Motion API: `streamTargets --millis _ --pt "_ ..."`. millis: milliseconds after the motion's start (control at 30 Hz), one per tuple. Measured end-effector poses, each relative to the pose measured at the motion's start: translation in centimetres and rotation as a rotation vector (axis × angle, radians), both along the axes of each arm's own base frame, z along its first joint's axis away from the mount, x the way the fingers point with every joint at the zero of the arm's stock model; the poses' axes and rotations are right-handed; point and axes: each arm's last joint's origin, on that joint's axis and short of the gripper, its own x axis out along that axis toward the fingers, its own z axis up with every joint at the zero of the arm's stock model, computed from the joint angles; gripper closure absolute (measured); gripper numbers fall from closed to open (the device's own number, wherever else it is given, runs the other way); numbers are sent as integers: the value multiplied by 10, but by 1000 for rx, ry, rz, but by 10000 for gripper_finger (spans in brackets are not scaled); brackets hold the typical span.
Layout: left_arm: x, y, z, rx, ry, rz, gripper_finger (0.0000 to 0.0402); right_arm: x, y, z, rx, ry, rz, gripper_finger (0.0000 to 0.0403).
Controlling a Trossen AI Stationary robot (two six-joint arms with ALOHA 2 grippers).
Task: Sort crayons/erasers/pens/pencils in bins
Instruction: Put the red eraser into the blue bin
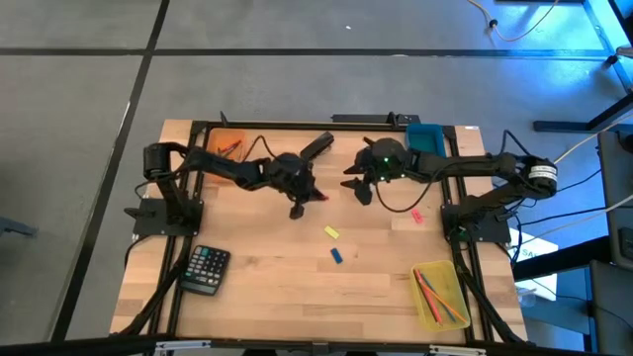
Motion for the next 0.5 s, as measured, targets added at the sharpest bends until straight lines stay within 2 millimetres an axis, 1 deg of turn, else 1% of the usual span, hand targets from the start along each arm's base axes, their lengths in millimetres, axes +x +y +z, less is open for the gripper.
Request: streamTargets --millis 133,267,400,500 --pt "-2 17 5 48 -55 34 387 -2 0 15 -19 -55 -3 189" --pt "-2 32 14 51 -141 6 387 -2 -1 31 -62 -92 -50 189" --pt "0 45 27 47 -219 -54 386 3 -4 37 -107 -157 -98 189" --pt "1 51 33 56 -245 -78 386 8 -6 37 -117 -201 -101 189"
